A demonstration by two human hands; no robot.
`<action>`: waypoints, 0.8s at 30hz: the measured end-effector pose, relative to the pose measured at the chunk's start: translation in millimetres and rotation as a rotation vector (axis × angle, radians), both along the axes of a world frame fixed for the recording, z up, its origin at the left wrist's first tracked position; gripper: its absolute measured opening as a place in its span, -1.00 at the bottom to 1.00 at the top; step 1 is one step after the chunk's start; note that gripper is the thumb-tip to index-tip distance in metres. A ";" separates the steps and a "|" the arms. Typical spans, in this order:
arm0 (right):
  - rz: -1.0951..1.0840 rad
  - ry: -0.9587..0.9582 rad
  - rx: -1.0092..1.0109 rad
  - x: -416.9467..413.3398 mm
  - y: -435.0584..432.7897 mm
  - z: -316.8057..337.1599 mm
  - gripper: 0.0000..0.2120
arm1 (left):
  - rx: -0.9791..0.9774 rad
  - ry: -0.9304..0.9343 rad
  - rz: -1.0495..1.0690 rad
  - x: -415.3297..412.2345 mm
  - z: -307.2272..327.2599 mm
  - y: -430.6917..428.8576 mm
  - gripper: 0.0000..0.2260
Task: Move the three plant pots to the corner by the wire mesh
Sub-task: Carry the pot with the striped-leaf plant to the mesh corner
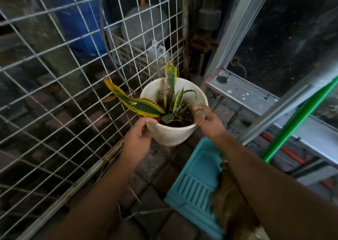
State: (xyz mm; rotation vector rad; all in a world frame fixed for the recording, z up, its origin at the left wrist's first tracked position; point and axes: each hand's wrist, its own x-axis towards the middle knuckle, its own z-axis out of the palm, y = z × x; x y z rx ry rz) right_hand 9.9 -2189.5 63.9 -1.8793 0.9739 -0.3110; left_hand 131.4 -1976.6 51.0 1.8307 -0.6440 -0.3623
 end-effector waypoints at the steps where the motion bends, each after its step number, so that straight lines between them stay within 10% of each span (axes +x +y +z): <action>1: 0.085 0.143 0.007 -5.0 -5.3 12.9 -0.78 | 0.014 0.039 0.018 4.3 14.8 6.3 -0.66; 9: 0.294 0.438 -0.167 -44.1 44.0 234.6 -0.50 | 0.165 0.136 -0.118 -23.2 249.7 96.0 -0.51; 24: 0.788 -0.193 -0.314 -24.6 331.1 788.1 -0.60 | -0.103 -0.015 0.354 -104.9 818.9 380.1 -0.60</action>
